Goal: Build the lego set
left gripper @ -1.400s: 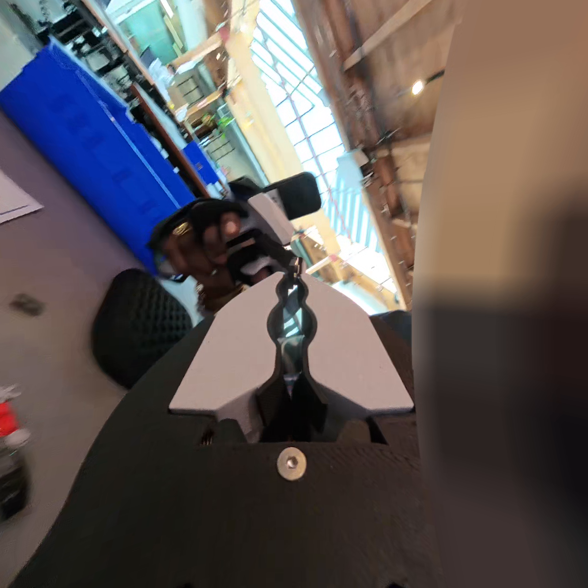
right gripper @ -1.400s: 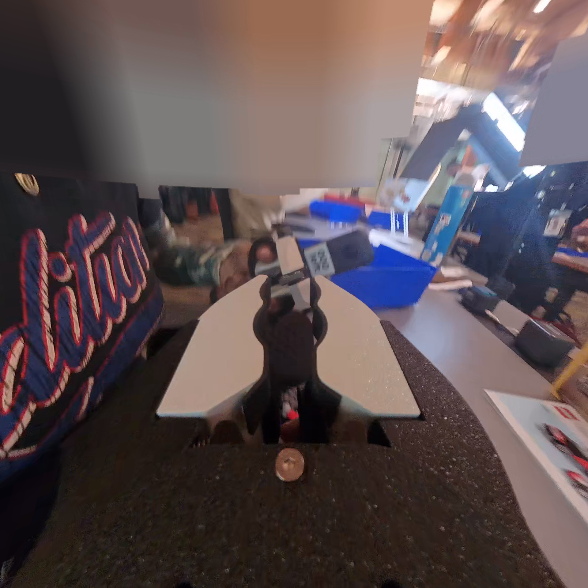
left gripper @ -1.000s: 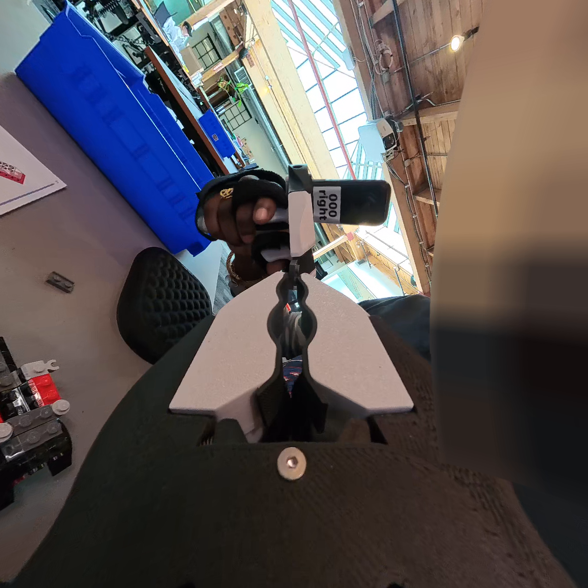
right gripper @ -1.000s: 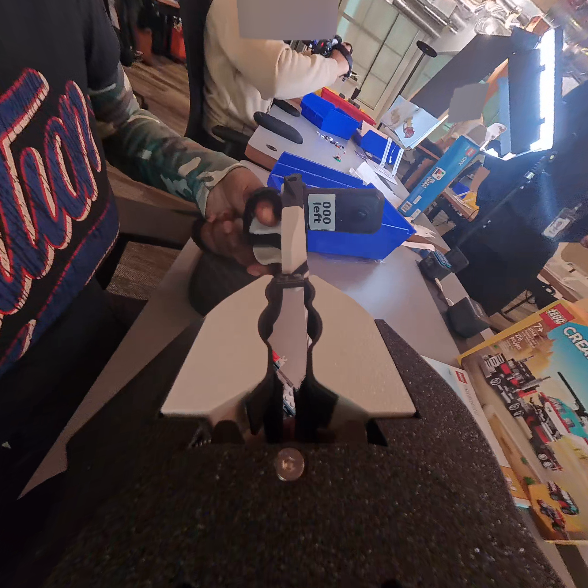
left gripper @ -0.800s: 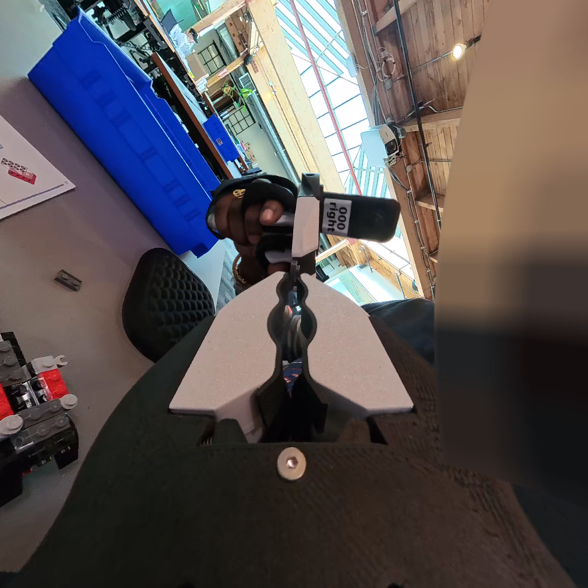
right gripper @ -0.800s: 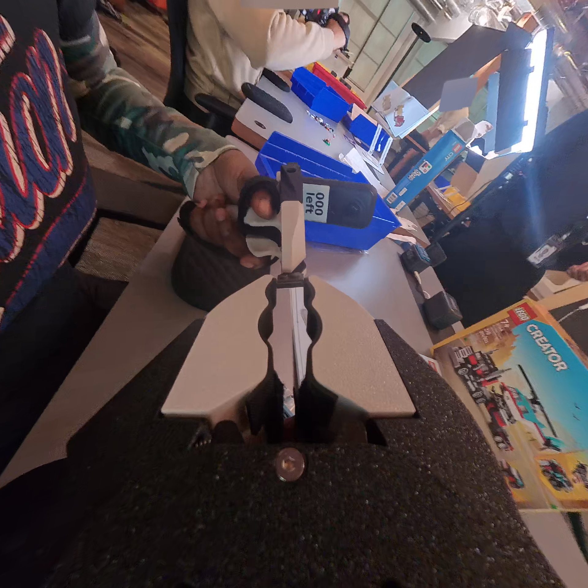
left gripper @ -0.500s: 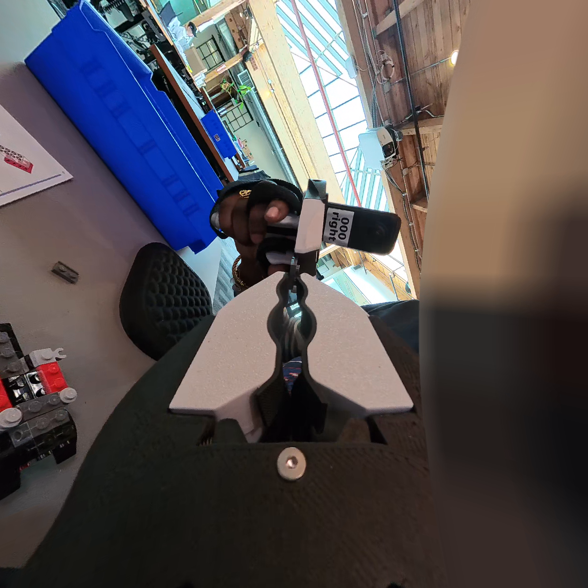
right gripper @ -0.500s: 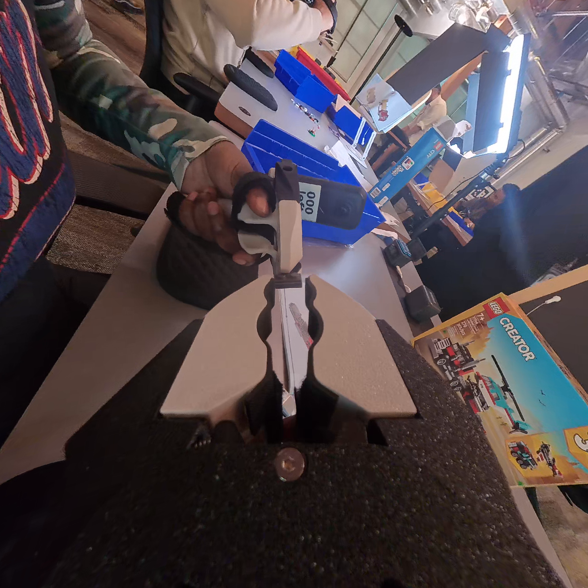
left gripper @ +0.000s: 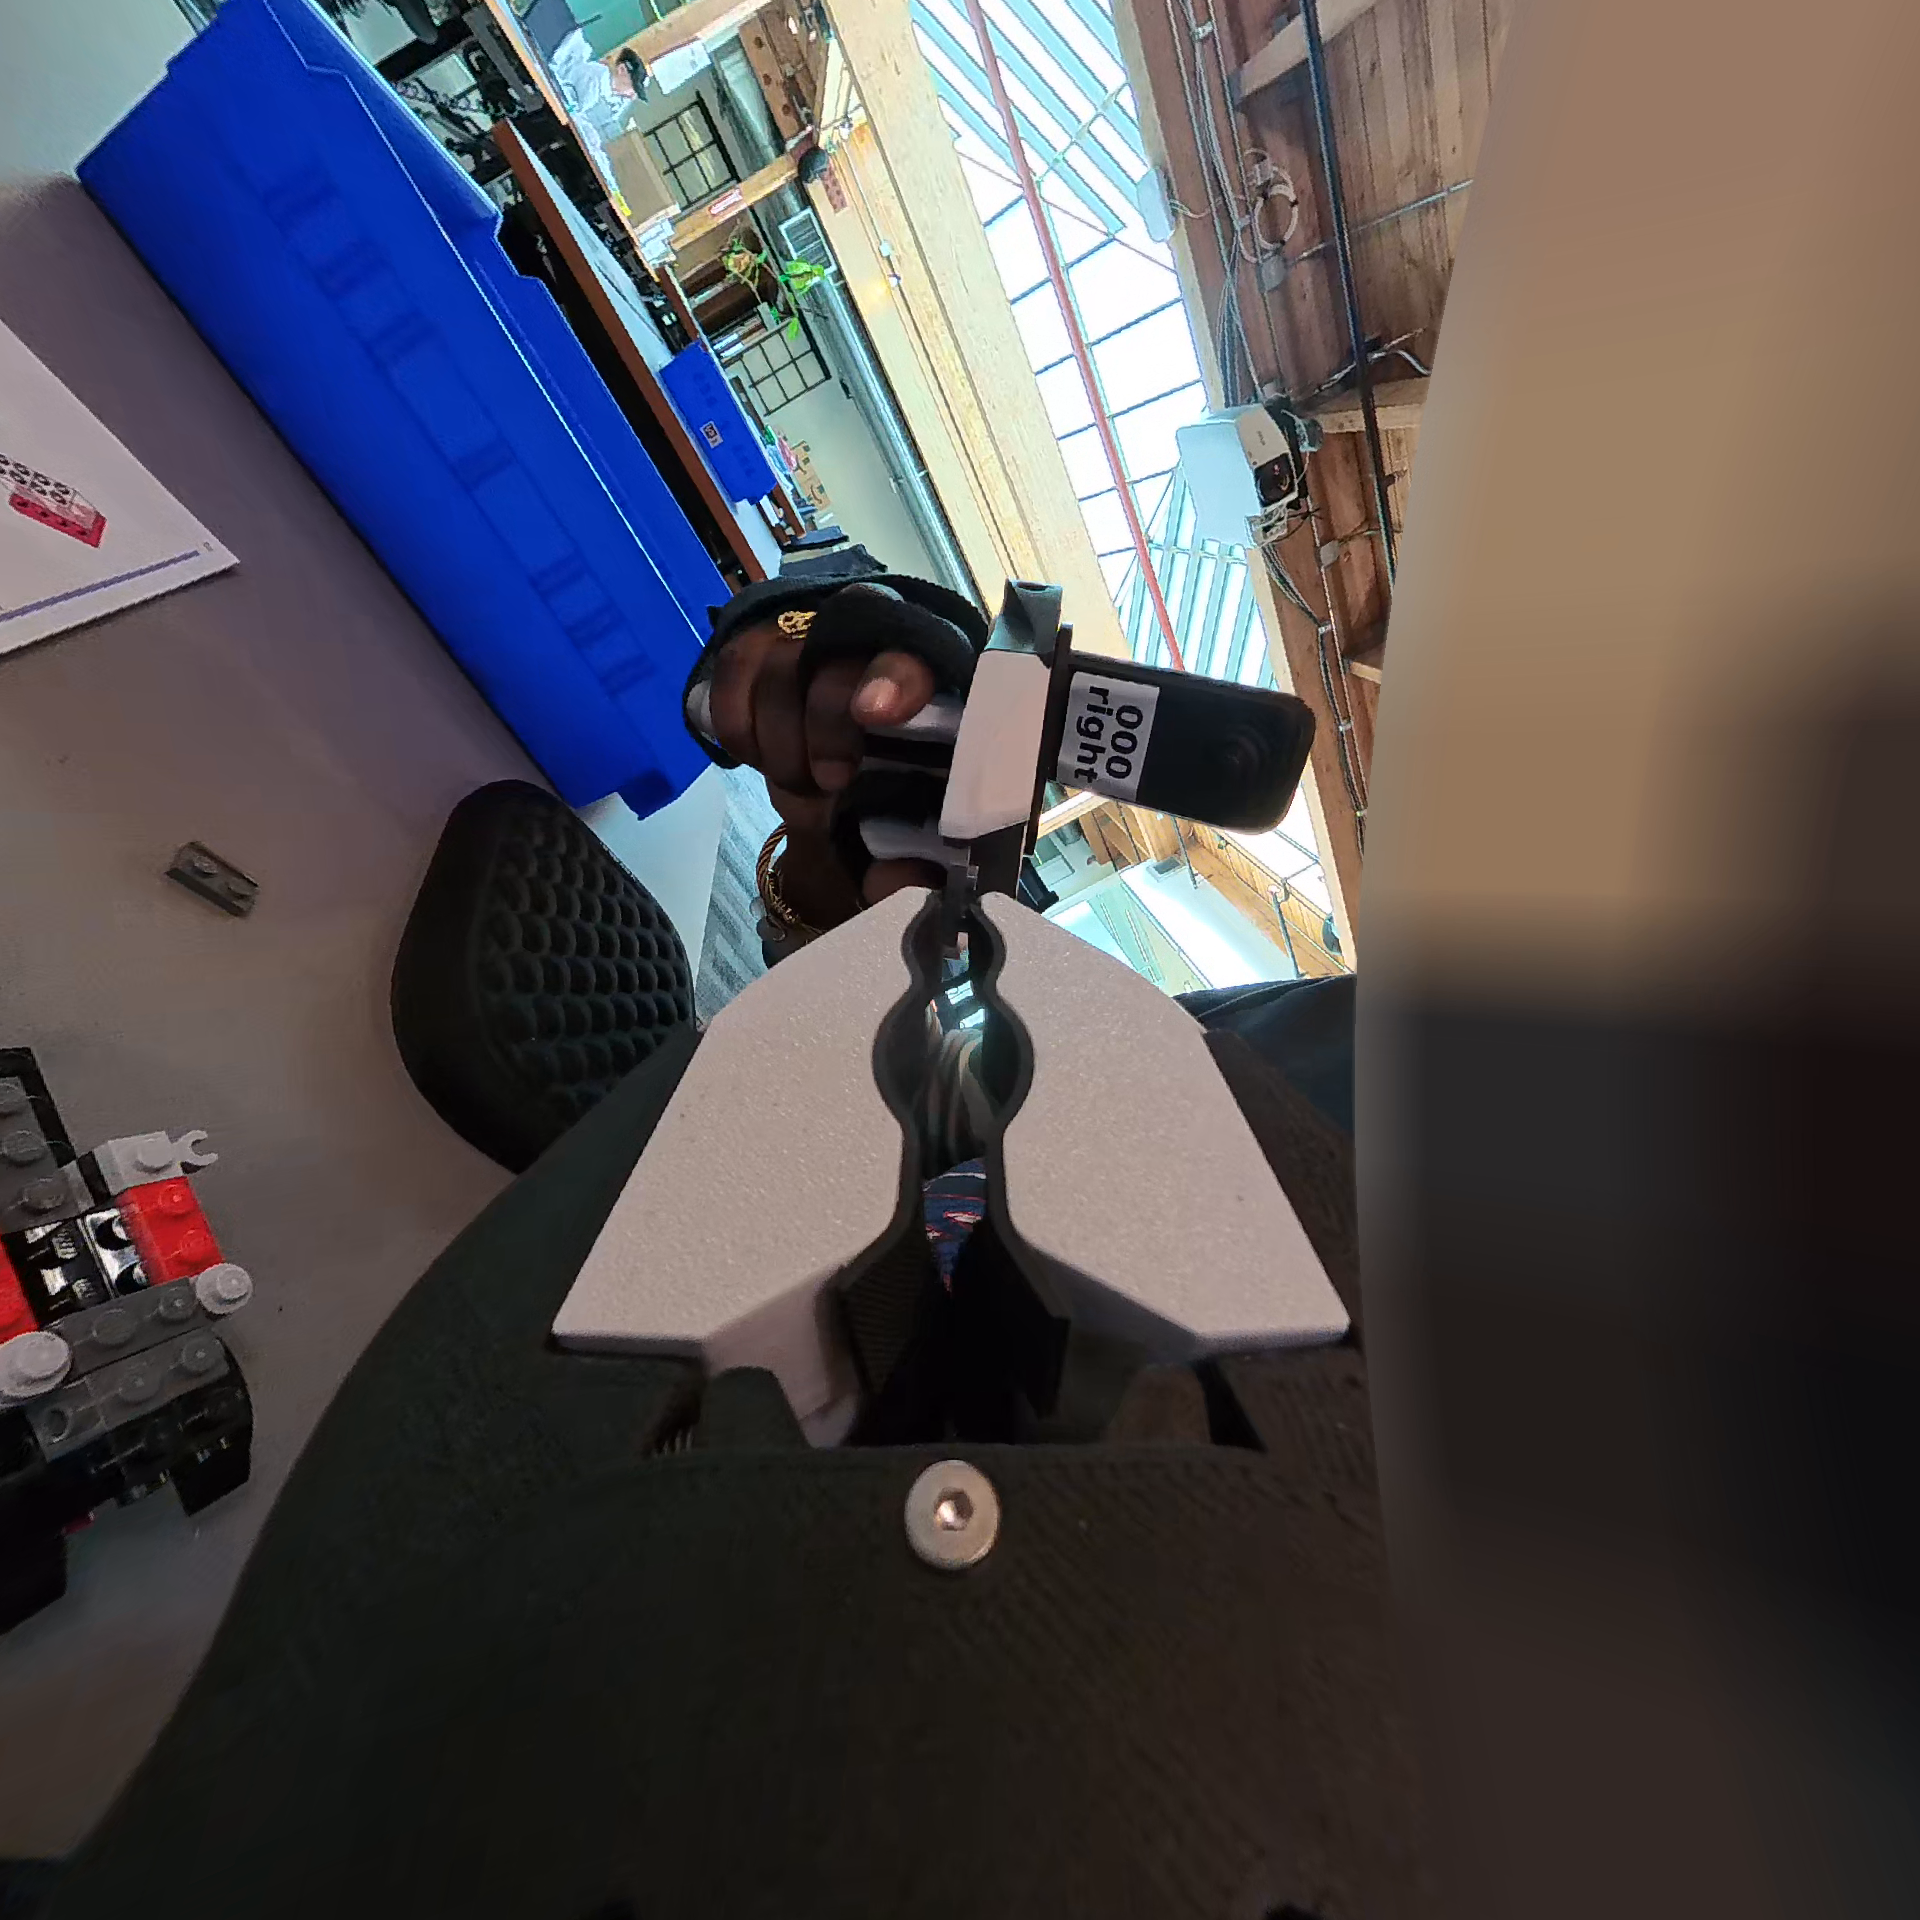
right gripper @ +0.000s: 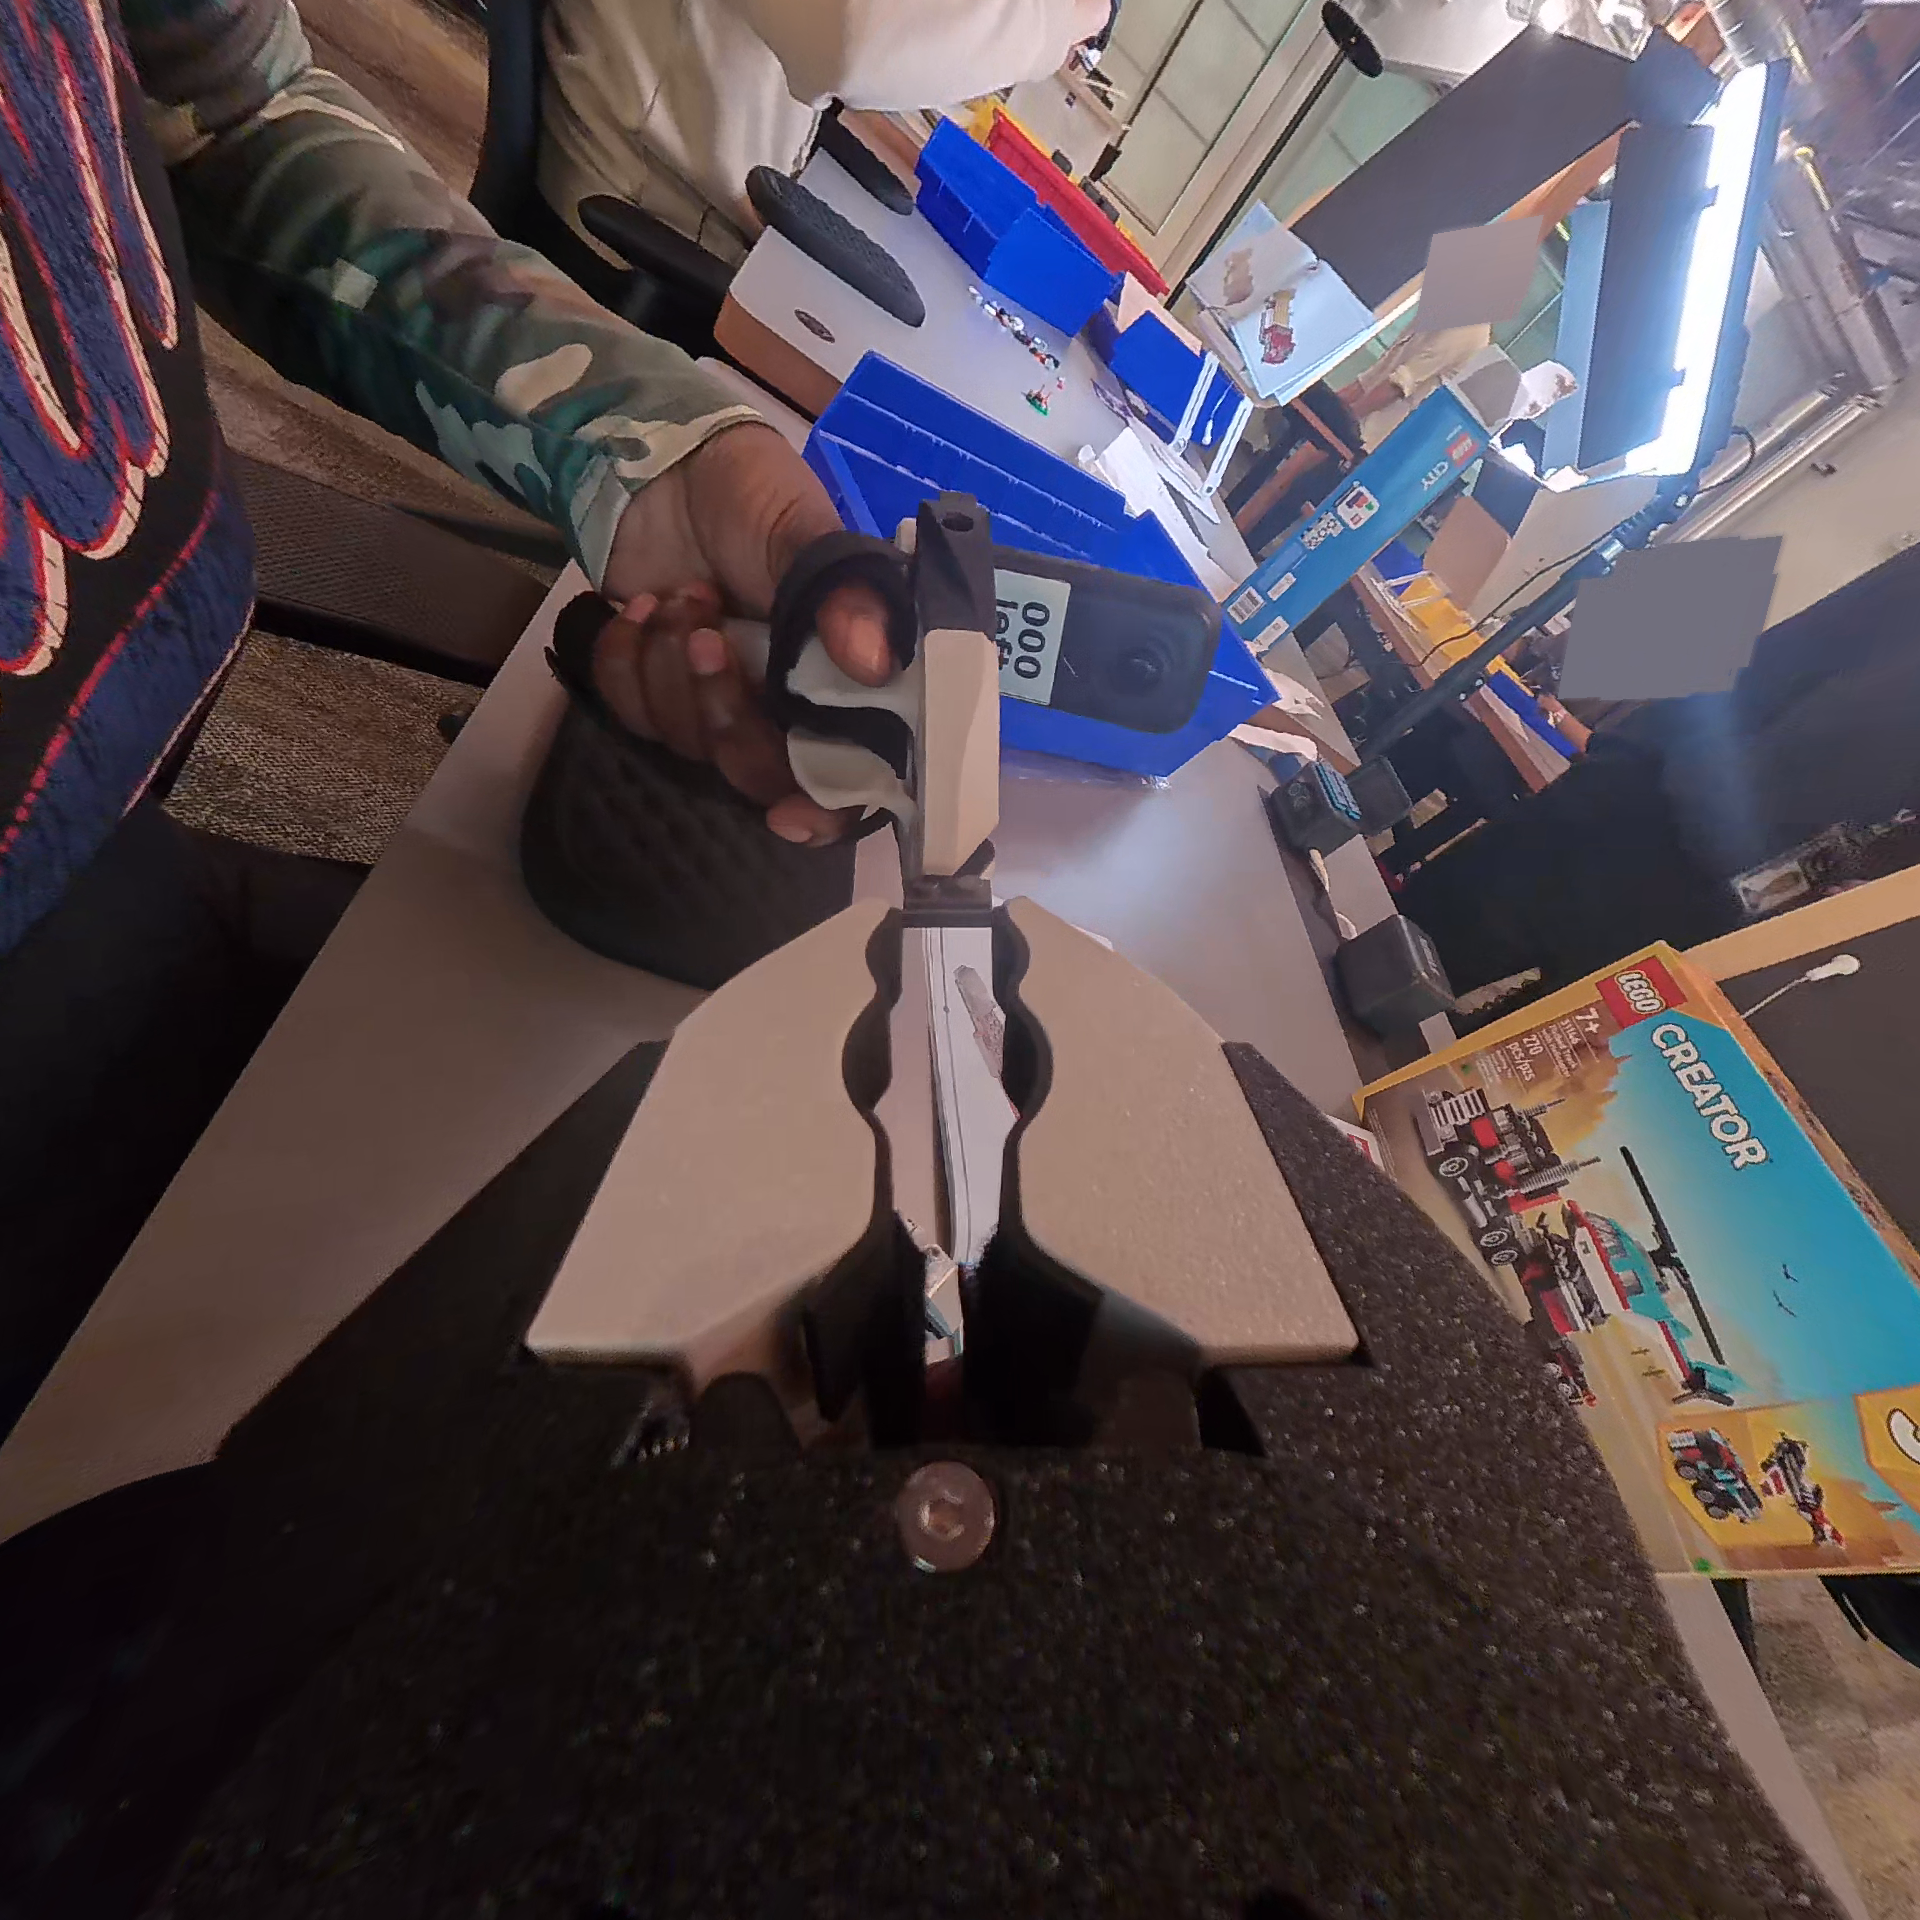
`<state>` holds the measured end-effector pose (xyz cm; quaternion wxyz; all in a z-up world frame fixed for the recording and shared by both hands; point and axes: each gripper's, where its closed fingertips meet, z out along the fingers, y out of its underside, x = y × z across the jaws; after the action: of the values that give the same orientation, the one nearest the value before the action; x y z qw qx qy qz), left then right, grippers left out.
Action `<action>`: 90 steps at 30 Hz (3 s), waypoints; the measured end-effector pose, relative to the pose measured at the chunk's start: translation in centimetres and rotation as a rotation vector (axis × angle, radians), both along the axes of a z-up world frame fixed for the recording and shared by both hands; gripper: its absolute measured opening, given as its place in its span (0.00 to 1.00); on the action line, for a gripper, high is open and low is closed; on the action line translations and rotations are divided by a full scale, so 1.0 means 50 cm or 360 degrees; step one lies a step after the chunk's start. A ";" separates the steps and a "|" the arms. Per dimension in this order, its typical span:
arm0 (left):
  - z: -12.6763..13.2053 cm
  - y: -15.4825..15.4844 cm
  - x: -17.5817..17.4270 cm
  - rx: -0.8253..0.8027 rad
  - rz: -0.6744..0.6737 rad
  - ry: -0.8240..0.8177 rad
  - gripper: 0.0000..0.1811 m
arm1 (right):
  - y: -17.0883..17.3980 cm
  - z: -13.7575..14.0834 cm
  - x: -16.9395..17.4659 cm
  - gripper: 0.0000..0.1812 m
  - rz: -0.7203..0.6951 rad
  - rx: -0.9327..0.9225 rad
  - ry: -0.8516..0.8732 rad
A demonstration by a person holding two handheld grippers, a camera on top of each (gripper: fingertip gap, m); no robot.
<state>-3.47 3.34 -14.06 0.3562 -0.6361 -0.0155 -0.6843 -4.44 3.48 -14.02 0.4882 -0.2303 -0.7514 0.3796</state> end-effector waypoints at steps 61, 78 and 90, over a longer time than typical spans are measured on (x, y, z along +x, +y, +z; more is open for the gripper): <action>-0.205 0.000 -0.088 0.0275 -0.0006 0.1471 0.15 | 0.096 -0.275 0.002 0.09 -0.0430 -0.0655 -0.1007; -0.239 0.032 -0.085 0.0119 -0.0005 0.1289 0.17 | 0.078 -0.295 -0.016 0.09 -0.0228 -0.0580 -0.1017; -0.238 0.060 -0.086 0.0283 -0.0024 0.1526 0.03 | 0.075 -0.298 -0.020 0.09 -0.0169 -0.0514 -0.1034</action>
<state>-7.75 6.33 -25.98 0.3713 -0.8468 0.2135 -0.3155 -5.46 7.22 -28.92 0.2004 -0.4516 -0.7846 0.3745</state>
